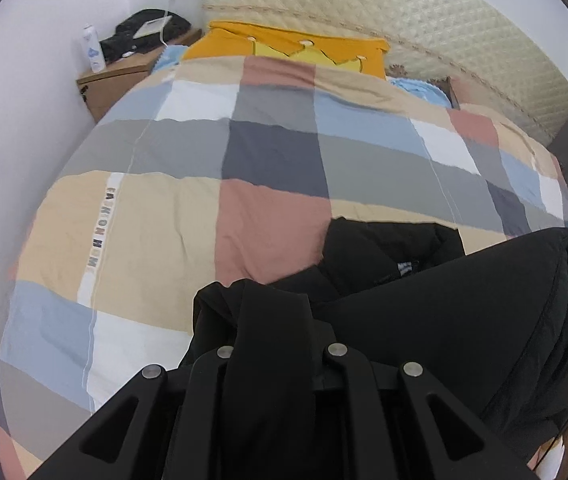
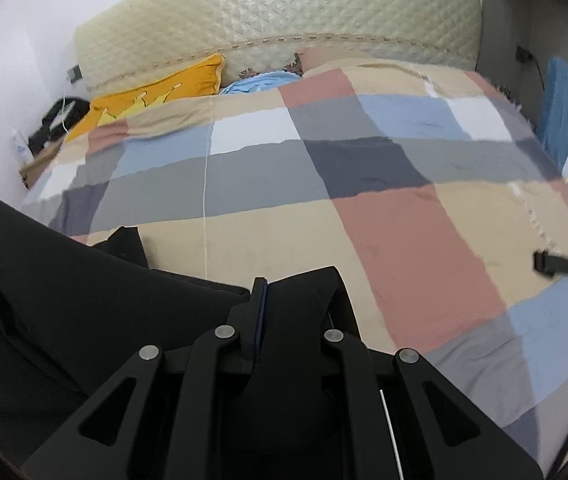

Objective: Fold large clothes

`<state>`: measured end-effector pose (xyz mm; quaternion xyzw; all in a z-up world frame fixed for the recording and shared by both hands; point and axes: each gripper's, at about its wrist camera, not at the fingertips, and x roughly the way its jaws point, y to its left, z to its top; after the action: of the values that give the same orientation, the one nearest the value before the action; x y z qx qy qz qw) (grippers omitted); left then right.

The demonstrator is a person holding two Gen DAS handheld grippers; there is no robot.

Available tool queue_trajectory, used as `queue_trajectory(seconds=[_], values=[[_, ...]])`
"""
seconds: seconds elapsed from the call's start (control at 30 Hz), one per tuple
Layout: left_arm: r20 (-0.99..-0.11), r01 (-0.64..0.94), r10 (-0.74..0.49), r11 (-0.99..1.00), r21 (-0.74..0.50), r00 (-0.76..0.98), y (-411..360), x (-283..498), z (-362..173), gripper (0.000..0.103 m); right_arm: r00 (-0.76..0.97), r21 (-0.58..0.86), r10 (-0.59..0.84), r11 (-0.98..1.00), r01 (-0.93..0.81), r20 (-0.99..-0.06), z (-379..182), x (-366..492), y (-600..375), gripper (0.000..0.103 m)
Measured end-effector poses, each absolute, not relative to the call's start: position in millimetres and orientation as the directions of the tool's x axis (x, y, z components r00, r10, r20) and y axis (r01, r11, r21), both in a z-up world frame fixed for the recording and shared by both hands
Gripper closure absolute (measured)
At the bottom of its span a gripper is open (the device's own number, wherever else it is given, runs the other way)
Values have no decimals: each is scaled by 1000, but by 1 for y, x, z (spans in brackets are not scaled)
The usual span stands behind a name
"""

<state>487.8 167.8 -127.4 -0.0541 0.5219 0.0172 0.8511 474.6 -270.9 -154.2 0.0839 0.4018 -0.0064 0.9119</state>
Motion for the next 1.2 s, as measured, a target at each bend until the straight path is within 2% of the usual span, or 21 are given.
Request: queue_trajectory(seconds=[0.1,0.2,0.23,0.3,0.33,0.37,0.4,0.43,0.5,0.57,0.63,0.77,0.97,1.0,1.13,1.2], values=[[-892,-61,-38,995,-73,451,168,479,-118,88,699,191,71,977,95,-712,-152,464,-274,90],[-901,-74,-80,990,-123,427,176,468,-107,86,714,219,83,970,101,-695,-146,455,-275,86],[-899,-80,-100,986,-147,425,181,460,-100,86,723,242,91,964,109,-685,-142,448,-278,84],[-896,-97,-138,976,-196,421,189,447,-88,84,737,296,109,947,127,-667,-137,438,-282,73],[-891,-94,-163,970,-223,424,192,439,-80,82,746,329,122,934,136,-654,-133,432,-284,50],[-876,-74,-203,963,-260,439,195,428,-69,77,758,347,120,927,146,-641,-129,426,-284,17],[-863,-66,-229,956,-288,451,198,422,-61,68,779,350,94,922,167,-620,-122,416,-283,6],[-840,-69,-256,943,-326,478,204,409,-46,62,798,345,68,921,180,-598,-115,406,-281,1],[-817,-87,-224,945,-315,531,210,390,-22,35,824,342,65,926,161,-563,-100,394,-276,1],[-773,-94,-132,966,-241,621,208,367,9,21,849,314,46,939,143,-526,-78,378,-266,1],[-729,-85,-82,978,-190,679,200,349,33,19,869,307,46,944,124,-492,-62,367,-258,1],[-703,-33,-101,984,-175,704,170,332,44,19,881,307,100,950,54,-463,-37,348,-231,1],[-742,49,-82,997,-66,666,106,328,-5,19,855,276,177,960,-42,-487,-47,329,-191,3],[-748,67,-72,997,-37,660,94,328,-18,19,846,283,199,957,-60,-494,-54,328,-186,5],[-765,95,-24,994,49,644,61,331,-58,19,794,306,266,946,-106,-546,-83,331,-174,27],[-779,114,-4,990,87,627,46,339,-77,19,765,324,300,938,-127,-569,-97,338,-170,32]])
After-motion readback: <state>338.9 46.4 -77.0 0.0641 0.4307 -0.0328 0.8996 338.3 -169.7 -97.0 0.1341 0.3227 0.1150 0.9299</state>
